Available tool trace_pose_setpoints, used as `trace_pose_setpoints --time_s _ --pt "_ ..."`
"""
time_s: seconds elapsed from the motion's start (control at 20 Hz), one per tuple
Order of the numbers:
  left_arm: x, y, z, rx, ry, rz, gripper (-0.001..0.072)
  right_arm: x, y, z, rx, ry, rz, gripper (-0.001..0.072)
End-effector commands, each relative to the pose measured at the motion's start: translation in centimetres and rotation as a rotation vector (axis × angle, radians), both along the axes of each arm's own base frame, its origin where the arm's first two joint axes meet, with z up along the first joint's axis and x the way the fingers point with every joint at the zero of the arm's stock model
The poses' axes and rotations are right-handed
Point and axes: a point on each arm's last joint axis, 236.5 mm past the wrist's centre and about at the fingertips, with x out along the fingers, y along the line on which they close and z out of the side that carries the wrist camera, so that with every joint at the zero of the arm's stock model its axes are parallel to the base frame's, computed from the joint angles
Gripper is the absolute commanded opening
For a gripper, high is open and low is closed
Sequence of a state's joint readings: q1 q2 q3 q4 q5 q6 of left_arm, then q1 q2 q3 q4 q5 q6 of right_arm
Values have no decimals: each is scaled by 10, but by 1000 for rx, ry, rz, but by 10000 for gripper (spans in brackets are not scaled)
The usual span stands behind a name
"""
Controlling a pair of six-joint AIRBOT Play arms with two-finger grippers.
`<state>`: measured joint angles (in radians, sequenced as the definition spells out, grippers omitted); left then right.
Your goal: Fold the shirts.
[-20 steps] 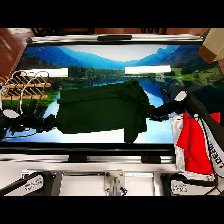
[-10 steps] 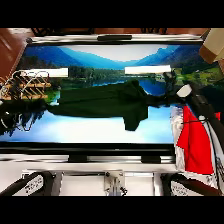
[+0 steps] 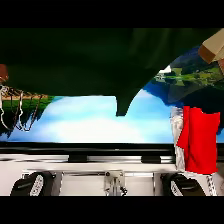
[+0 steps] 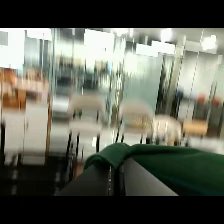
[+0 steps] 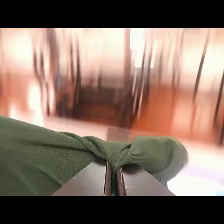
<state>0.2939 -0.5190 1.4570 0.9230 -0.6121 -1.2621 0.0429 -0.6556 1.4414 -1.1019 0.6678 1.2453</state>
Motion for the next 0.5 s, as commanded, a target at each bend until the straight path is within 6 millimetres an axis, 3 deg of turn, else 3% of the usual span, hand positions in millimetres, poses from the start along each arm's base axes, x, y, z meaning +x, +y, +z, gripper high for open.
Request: trace_pose_setpoints --time_s 0.0,0.1,0.25,0.45 --pt "-89 -19 26 -3 -119 18 30 -88 -9 62 96 -202 3 75" --pt "-80 -10 -2 14 7 76 30 -90 -4 53 96 -157 22 76" --pt "-49 16 -55 62 230 174 32 -70 0 16 20 -12 17 76" --pt "10 42 -144 46 507 199 32 -4 -5 -95 -80 413 -19 75"
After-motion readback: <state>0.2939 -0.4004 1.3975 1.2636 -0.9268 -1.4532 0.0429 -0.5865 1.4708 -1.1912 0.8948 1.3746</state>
